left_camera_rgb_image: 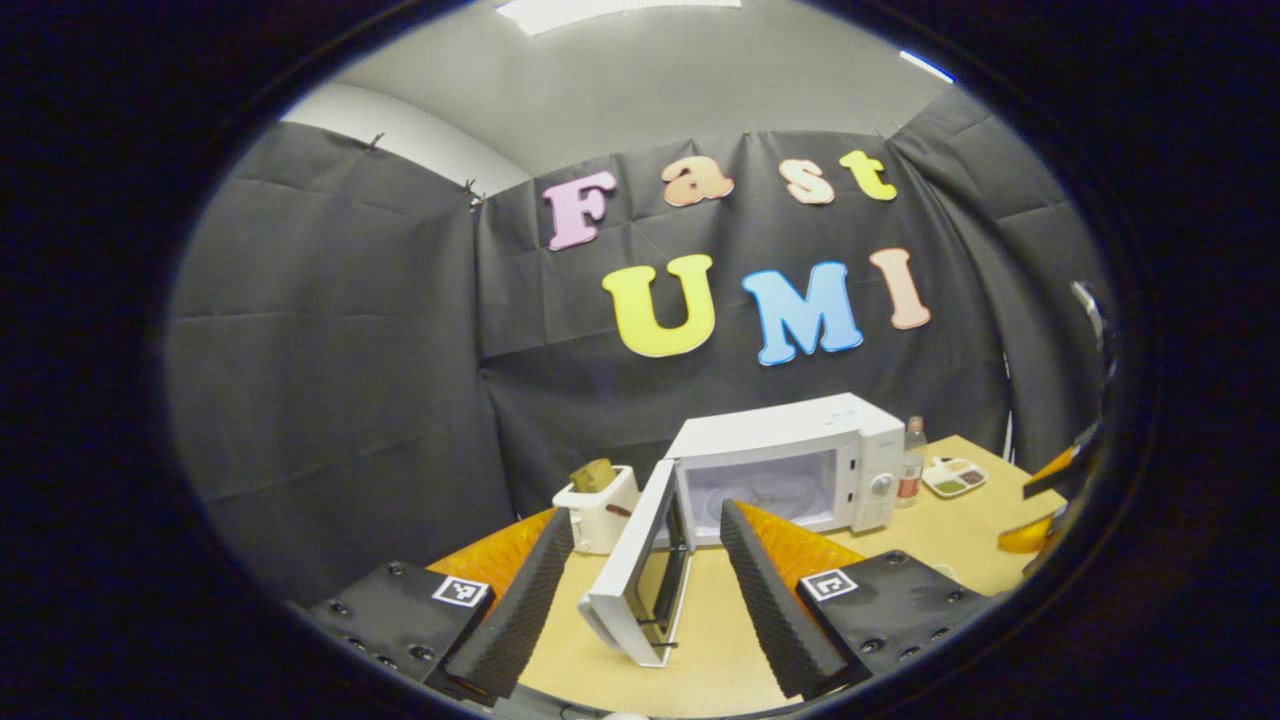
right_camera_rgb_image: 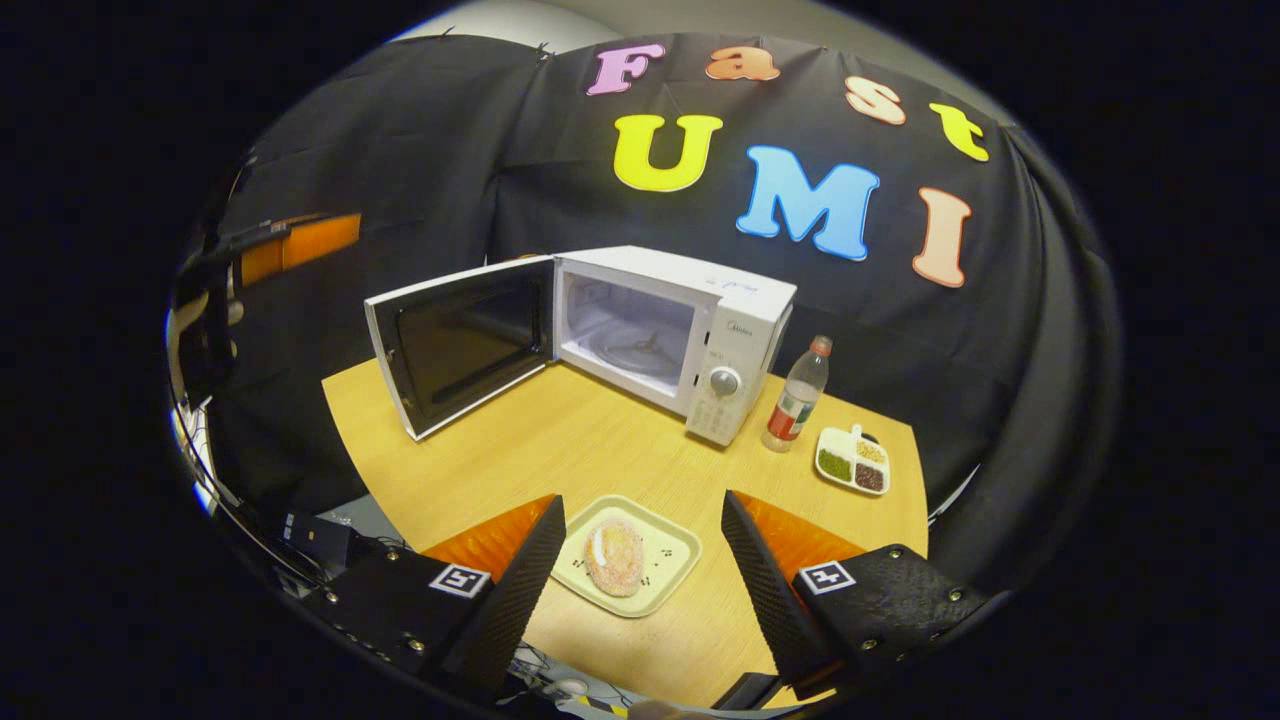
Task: Open the microwave oven with the left hand, put the food in, and close the microwave oven.
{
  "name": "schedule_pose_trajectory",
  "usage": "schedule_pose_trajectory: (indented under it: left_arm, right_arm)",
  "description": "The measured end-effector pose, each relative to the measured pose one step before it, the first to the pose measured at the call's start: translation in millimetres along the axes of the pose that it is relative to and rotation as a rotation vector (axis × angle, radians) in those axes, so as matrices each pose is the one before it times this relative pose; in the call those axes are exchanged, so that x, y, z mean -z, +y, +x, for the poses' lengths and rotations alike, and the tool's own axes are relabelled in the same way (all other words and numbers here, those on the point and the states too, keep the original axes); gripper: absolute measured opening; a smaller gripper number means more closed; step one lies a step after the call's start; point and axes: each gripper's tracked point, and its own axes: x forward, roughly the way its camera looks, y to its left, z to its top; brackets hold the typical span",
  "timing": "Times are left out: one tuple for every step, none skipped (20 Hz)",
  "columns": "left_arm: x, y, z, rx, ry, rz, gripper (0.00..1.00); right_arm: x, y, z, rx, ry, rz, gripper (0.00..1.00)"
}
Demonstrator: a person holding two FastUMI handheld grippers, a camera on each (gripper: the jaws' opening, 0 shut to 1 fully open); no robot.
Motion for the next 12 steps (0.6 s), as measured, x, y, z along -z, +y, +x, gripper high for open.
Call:
schedule_pose_trajectory:
  left_arm:
    - [-17.13,-8.2,-1.34,0.00255,-0.01788,0.00464,0.95]
    - [-14.22,-7.31,-0.18,0.00104,-0.01668,0.00515,0.96]
    - [-14.34,-6.65,1.79,0.0011,-0.01572,0.00593,0.97]
    - [-7.33,-4.54,1.56,-0.00518,-0.00142,0.00669,0.97]
    - [-7.06,-5.2,1.36,0.0051,-0.00016,-0.00142,0.94]
    - [-7.45,-6.98,0.46,0.00593,-0.00822,-0.00887,1.0]
    - [-6.57,-3.81,1.42,0.00528,-0.00339,-0.01263,1.0]
    - [-2.24,-3.14,2.34,0.00647,0.0011,-0.0138,0.97]
    - [-1.02,-1.92,0.87,0.00534,0.00828,-0.00747,0.97]
    - [2.79,-1.49,1.88,0.00841,0.00919,0.00165,0.98]
    - [1.63,0.25,1.35,0.00388,0.01036,0.00838,1.0]
    - [1.39,2.57,3.2,0.00047,0.00674,0.01213,0.94]
  right_arm:
    - [14.47,3.94,5.41,-0.02694,0.01332,0.01259,0.96]
    - [13.4,1.85,5.97,-0.01808,0.02058,0.00398,0.96]
    - [14.64,0.76,6.08,-0.00962,0.02191,-0.00676,0.96]
    - [11.45,-0.46,8.24,-0.00487,0.01732,-0.00636,0.96]
    - [9.37,-0.97,7.79,-0.00495,0.01567,-0.00095,0.97]
    - [8.21,-0.35,8.46,-0.00338,0.01634,0.00181,0.96]
    - [5.22,1.02,10.02,-0.00391,0.00973,-0.00352,0.96]
    - [4.21,2.39,9.39,0.00307,0.00224,-0.0138,0.96]
    - [3.84,-2.01,10.4,0.00949,0.0165,-0.01297,0.96]
    - [0.11,-0.38,10.03,-0.00079,0.00474,0.00492,0.97]
    - [4.53,0.87,11.92,-0.00028,0.01749,0.01278,0.97]
    - [2.75,0.95,10.38,-0.00773,0.02298,0.006,0.96]
